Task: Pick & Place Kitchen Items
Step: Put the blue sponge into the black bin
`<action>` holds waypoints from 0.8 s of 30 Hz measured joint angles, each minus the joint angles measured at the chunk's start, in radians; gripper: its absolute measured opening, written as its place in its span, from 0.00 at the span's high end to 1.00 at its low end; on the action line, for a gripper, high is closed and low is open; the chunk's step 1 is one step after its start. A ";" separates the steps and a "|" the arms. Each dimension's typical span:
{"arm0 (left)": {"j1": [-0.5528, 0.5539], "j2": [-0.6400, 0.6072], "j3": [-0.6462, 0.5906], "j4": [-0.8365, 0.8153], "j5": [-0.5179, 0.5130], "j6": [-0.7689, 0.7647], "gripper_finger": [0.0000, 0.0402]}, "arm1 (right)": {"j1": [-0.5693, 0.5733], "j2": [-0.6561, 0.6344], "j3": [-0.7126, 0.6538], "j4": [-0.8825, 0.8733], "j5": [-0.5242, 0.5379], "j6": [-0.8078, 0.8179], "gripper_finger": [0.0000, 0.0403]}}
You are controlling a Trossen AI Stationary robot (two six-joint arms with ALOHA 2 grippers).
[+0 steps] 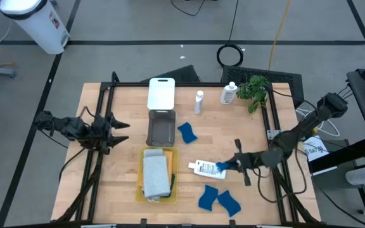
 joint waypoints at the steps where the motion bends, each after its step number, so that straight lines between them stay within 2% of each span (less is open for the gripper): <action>1: 0.000 0.001 0.000 0.028 -0.021 0.002 0.32 | -0.032 0.007 -0.011 0.058 -0.031 -0.035 0.96; 7: 0.000 0.005 0.000 0.119 -0.042 0.011 0.32 | -0.238 0.039 -0.046 0.249 -0.167 -0.153 0.96; 12: 0.000 0.005 0.001 0.282 -0.097 0.199 0.32 | -0.383 0.082 -0.047 0.289 -0.285 -0.157 0.96; 19: 0.000 0.056 0.000 0.408 -0.080 0.301 0.32 | -0.505 0.133 -0.047 0.313 -0.315 -0.204 0.95; 24: 0.000 0.098 -0.001 0.484 -0.098 0.284 0.32 | -0.554 0.158 -0.047 0.320 -0.314 -0.384 0.95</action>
